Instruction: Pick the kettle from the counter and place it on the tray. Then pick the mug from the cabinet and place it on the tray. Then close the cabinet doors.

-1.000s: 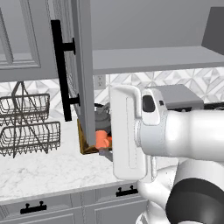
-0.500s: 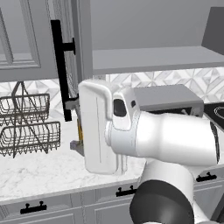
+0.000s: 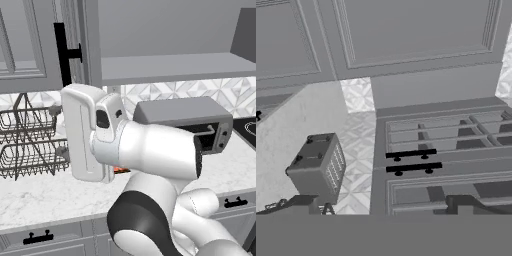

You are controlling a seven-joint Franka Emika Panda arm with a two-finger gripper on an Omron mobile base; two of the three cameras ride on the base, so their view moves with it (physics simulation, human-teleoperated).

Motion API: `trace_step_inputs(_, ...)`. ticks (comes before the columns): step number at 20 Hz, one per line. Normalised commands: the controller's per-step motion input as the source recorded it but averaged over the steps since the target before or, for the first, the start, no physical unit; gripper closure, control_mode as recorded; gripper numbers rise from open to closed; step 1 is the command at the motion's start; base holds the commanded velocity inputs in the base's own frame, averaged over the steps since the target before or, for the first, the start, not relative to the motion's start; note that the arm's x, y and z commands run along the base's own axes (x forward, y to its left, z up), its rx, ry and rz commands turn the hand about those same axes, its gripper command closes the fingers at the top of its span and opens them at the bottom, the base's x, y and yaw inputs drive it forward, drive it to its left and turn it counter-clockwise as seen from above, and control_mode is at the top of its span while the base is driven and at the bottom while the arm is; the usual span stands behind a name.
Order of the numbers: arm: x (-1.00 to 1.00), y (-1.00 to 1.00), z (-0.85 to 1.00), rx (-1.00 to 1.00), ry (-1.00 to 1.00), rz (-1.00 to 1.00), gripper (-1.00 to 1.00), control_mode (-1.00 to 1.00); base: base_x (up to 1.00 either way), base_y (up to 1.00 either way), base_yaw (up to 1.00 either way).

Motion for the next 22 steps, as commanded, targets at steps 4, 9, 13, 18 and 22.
trace_step_inputs(4,0.40,0.05,0.00,0.00,-0.03,0.00,-1.00,-1.00,0.00,0.00,0.00)
trace_step_inputs(9,0.31,-0.25,0.00,-0.07,0.00,0.00,-1.00,-1.00,0.00,0.00,0.00)
trace_step_inputs(13,0.26,-0.39,0.01,-0.12,0.00,-0.09,-1.00,-1.00,0.00,0.00,0.00)
trace_step_inputs(18,0.30,-0.46,0.03,-0.14,0.01,-0.23,-1.00,-1.00,0.00,0.00,0.00)
trace_step_inputs(22,0.29,-0.60,0.01,-0.07,0.03,-0.29,-1.00,-1.00,0.00,0.00,0.00)
